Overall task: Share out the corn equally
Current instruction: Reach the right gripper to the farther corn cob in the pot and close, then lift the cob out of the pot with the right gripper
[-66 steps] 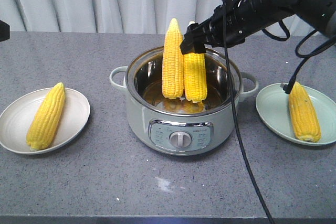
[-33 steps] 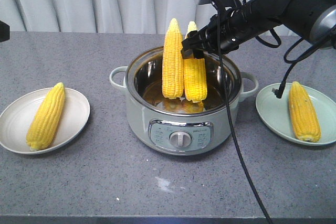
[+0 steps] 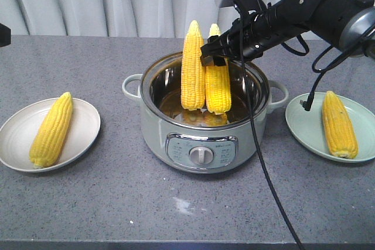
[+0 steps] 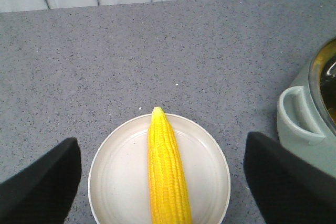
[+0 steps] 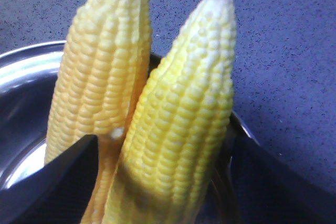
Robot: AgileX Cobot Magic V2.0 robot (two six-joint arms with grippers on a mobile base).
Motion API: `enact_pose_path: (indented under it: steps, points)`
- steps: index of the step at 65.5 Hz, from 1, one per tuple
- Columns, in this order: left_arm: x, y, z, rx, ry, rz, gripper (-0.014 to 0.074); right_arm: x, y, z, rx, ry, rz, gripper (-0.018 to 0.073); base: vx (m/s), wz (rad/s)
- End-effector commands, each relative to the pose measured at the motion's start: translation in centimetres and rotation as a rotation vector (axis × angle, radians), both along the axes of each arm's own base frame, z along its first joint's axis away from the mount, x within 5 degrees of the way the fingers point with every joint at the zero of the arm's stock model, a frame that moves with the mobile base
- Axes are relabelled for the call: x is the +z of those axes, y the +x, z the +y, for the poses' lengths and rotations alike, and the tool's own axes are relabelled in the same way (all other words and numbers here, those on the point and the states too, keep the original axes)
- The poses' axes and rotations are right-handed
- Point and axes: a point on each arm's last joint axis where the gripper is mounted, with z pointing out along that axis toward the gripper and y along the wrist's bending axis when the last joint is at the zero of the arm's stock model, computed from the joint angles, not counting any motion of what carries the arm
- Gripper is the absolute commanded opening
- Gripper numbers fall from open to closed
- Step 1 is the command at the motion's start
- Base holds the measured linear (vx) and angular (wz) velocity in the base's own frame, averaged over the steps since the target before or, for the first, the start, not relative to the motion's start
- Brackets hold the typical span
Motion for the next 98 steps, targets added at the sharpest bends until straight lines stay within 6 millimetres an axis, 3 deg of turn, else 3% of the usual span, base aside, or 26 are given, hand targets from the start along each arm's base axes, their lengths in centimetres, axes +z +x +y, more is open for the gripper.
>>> enact_pose_path:
  steps: [1, 11, 33, 46, 60, 67, 79, 88, 98]
  points:
    - [1.6, -0.5, 0.1, 0.002, -0.021, -0.1, 0.0593, 2.7, -0.2, -0.2, -0.016, 0.033, -0.093, 0.0502, 0.0, 0.0]
    - [1.6, -0.5, 0.1, 0.002, -0.021, -0.1, 0.0593, 2.7, -0.2, -0.2, -0.016, 0.034, -0.093, 0.0433, 0.0, 0.0]
    - [1.6, -0.5, 0.1, 0.002, -0.021, -0.101, 0.0593, 2.7, -0.2, -0.3, -0.018, 0.036, -0.087, 0.0168, 0.0, 0.0]
    - [1.6, -0.5, 0.1, 0.002, -0.021, -0.1, 0.0593, 3.8, -0.8, -0.5, -0.014, 0.038, -0.101, 0.0151, 0.0, 0.0]
    - [1.6, -0.5, 0.1, 0.001, -0.02, -0.101, 0.0593, 7.7, -3.5, -1.2, 0.008, 0.04, -0.146, 0.0151, 0.0, 0.0]
    - [1.6, -0.5, 0.1, 0.001, -0.02, -0.101, 0.0593, 10.3, -5.5, -2.4, -0.003, 0.052, -0.171, 0.0153, 0.0, 0.0]
    - [1.6, -0.5, 0.1, 0.001, -0.02, -0.097, 0.0593, 14.2, -8.8, -6.7, -0.077, 0.054, -0.187, 0.0154, 0.0, 0.0]
    - [1.5, -0.5, 0.1, 0.002, -0.021, -0.091, 0.0593, 15.9, -11.3, -10.7, -0.157, 0.036, -0.175, 0.0158, 0.0, 0.0]
    - [1.5, -0.6, 0.0, 0.002, -0.022, -0.081, 0.0593, 16.6, -13.8, -14.7, -0.263, 0.007, -0.172, 0.0165, 0.0, 0.0]
